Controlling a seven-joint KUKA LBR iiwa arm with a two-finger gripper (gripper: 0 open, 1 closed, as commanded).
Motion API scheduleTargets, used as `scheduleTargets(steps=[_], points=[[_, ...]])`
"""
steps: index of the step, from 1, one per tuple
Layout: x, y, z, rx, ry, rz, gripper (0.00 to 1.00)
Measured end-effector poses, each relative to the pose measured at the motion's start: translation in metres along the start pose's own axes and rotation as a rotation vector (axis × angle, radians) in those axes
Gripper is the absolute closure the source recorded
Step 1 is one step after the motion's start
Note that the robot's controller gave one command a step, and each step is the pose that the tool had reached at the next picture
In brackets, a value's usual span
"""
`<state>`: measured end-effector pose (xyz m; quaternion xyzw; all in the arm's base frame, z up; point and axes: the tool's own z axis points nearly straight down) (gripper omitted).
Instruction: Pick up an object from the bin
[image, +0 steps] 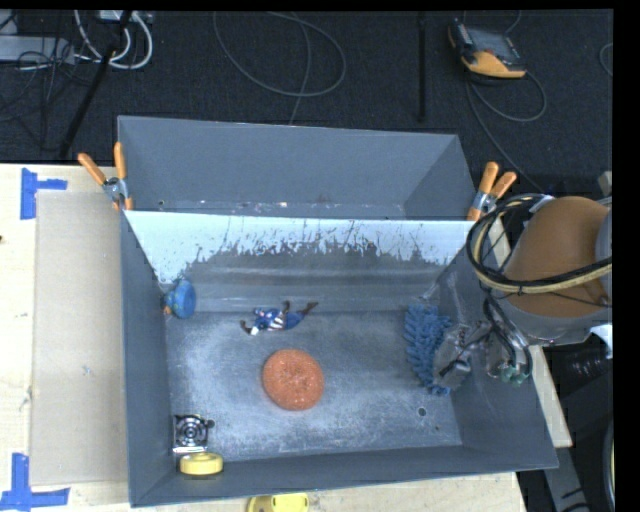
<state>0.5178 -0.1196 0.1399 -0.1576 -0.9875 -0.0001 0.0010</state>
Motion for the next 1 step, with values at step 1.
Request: scheduleTargets(steps=[1], points=[[0.0128,0.0019,-0.0266,0.000,0.000,0.019,1.00]])
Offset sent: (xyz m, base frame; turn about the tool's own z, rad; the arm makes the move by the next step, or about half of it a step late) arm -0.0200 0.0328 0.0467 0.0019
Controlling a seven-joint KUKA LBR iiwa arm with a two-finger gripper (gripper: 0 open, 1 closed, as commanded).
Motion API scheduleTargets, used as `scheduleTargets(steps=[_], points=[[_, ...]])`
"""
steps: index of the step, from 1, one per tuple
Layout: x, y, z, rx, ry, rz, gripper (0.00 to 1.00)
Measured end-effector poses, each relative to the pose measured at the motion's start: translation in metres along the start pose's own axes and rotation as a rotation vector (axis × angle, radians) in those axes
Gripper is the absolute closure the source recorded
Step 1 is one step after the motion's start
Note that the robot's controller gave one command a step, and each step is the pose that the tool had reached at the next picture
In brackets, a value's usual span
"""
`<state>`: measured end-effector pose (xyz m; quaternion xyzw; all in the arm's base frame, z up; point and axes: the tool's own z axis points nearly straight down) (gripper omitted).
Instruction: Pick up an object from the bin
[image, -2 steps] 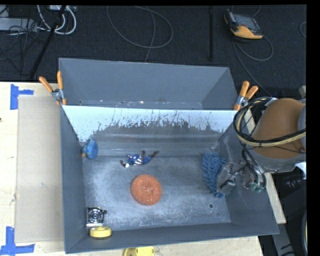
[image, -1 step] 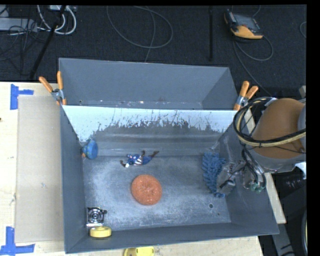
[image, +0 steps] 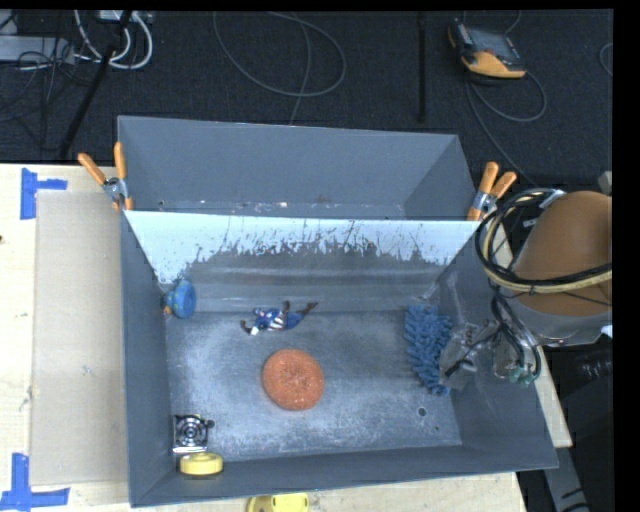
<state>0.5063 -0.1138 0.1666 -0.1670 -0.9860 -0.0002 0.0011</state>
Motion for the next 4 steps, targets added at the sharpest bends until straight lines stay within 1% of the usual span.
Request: scheduleTargets(steps=[1,2,3,4], points=[[0.010,0.015,-0.014,0.000,-0.002,-0.010,1.00],[0.007,0.029,-0.018,-0.001,-0.003,-0.003,1.00],[0.020,0.020,-0.032,0.000,0.000,-0.024,0.00],[0.021,0.018,-0.033,0.000,-0.001,-0.026,0.00]])
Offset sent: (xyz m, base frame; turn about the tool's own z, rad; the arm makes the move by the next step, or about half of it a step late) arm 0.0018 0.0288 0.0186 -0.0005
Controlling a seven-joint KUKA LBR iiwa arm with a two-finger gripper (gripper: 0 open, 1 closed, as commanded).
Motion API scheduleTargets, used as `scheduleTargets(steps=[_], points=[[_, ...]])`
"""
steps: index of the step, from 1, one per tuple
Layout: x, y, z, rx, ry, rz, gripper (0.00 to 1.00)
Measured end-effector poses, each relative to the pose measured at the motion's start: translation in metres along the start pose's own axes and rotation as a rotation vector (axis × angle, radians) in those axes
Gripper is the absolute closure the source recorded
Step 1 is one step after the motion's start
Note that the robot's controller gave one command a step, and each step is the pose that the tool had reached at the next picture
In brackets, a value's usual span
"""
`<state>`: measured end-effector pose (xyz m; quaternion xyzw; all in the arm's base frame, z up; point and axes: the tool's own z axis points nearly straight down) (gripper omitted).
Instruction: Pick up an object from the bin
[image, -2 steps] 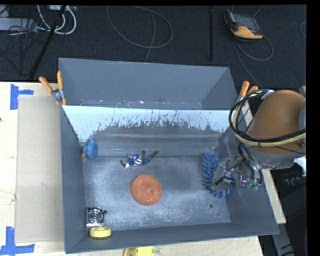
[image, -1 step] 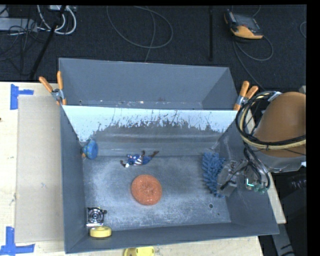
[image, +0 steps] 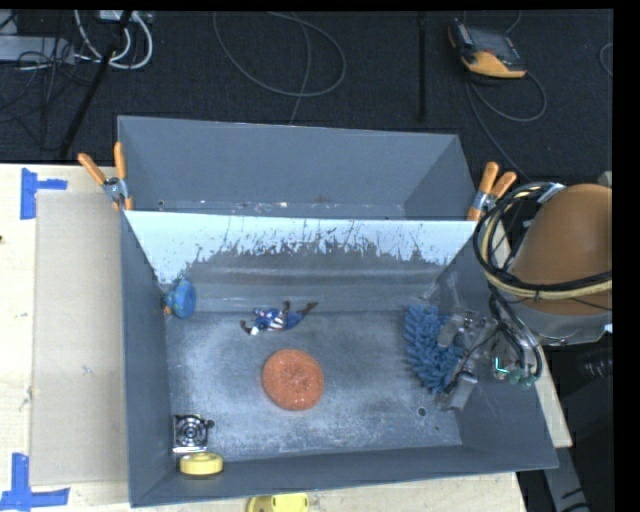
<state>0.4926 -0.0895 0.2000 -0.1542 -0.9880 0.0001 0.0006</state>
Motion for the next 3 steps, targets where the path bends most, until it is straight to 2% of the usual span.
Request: scheduleTargets(steps=[1,2,3], points=[[-0.008,-0.002,0.032,-0.002,-0.004,0.082,0.00],[-0.023,-0.025,0.086,0.000,0.001,0.164,1.00],[-0.023,-0.025,0.086,0.000,0.001,0.163,1.00]])
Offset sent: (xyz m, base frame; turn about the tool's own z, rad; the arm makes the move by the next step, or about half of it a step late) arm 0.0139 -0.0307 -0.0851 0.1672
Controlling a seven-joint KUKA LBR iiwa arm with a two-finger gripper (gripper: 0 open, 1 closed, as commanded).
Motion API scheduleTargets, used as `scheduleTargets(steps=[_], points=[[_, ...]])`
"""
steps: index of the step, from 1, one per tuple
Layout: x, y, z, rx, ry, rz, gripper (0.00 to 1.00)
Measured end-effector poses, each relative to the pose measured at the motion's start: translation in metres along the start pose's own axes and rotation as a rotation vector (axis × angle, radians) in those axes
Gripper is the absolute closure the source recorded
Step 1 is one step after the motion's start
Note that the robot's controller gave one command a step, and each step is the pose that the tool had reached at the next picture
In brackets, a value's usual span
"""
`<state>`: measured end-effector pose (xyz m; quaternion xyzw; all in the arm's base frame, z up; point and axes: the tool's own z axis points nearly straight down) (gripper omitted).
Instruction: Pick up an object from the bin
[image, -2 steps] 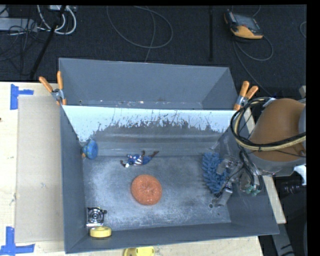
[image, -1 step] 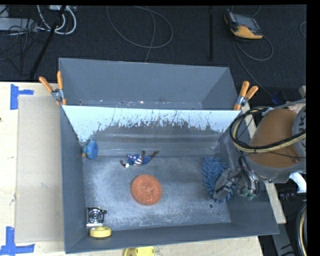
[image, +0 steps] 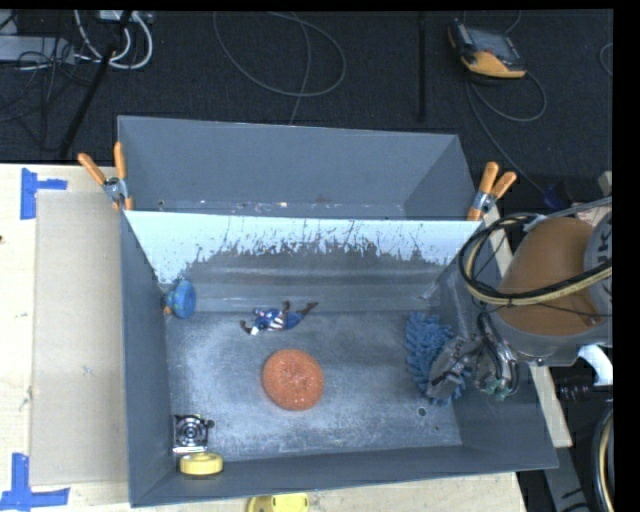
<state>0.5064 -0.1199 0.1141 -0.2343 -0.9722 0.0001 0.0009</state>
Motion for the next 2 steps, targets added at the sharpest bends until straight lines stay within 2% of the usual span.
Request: scheduleTargets(steps=[1,2], points=[[-0.001,0.016,-0.020,0.000,-0.001,-0.002,1.00],[0.019,0.023,-0.044,-0.001,0.001,-0.003,1.00]])
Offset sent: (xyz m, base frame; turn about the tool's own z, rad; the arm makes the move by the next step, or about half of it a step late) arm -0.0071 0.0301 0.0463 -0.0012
